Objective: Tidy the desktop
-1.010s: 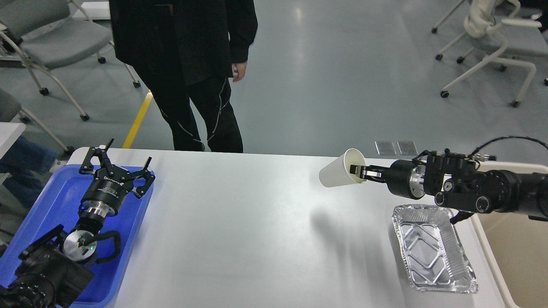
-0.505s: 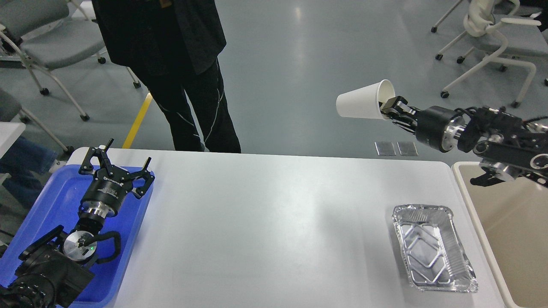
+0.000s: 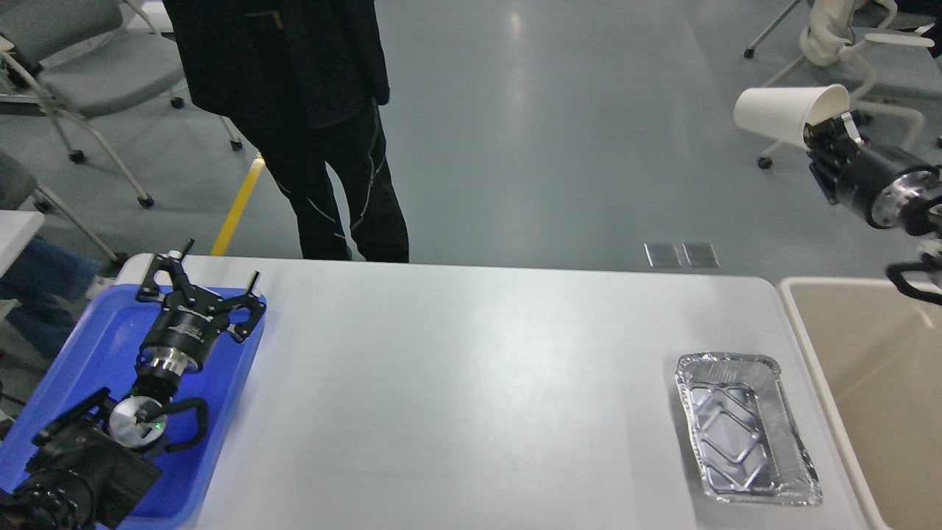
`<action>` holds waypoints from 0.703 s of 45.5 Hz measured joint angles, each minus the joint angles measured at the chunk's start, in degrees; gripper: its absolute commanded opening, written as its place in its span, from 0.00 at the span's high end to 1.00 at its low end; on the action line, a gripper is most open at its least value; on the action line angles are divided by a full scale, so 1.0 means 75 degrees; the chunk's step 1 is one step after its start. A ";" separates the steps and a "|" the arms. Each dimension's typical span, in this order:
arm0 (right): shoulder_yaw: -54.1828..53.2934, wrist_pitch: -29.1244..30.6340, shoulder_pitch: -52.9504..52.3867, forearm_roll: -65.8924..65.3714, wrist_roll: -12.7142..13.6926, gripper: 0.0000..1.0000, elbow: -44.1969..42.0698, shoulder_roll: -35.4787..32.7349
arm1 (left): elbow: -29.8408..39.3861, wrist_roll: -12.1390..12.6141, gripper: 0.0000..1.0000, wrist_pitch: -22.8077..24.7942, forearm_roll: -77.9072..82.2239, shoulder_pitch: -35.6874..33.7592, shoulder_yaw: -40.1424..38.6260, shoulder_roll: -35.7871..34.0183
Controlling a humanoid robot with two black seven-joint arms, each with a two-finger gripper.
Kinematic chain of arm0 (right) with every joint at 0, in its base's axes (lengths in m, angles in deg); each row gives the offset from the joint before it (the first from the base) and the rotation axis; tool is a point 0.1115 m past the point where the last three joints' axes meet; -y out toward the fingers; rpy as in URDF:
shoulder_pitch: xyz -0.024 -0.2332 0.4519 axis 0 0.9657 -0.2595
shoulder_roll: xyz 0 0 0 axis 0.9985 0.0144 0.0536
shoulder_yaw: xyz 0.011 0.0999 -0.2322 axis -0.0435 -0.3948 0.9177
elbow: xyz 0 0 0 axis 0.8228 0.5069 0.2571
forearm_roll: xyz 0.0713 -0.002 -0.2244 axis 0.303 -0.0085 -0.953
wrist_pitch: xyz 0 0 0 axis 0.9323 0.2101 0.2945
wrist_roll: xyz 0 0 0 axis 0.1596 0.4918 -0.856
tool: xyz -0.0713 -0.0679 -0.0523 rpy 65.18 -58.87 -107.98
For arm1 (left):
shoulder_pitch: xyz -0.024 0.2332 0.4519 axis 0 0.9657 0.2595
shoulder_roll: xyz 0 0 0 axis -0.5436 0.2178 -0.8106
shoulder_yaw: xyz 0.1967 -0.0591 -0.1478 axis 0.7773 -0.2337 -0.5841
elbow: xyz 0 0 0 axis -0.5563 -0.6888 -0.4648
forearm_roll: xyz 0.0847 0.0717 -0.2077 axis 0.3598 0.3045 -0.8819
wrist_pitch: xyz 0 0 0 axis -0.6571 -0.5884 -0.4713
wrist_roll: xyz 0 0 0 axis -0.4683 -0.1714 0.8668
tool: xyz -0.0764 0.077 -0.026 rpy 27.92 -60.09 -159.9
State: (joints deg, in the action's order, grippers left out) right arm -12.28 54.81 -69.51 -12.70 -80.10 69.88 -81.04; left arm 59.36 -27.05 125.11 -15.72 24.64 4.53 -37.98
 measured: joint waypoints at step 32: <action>-0.0068 -0.0766 0.2673 0.0900 0.2557 1.00 -0.3846 -0.0024 | 0.0000 0.0000 0.00 0.0000 0.0000 0.0000 0.0000 -0.0001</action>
State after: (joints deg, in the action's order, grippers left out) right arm -12.79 49.07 -49.46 -5.95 -60.92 41.04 -81.22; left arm 59.35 -27.05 125.11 -15.72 24.64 4.53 -37.99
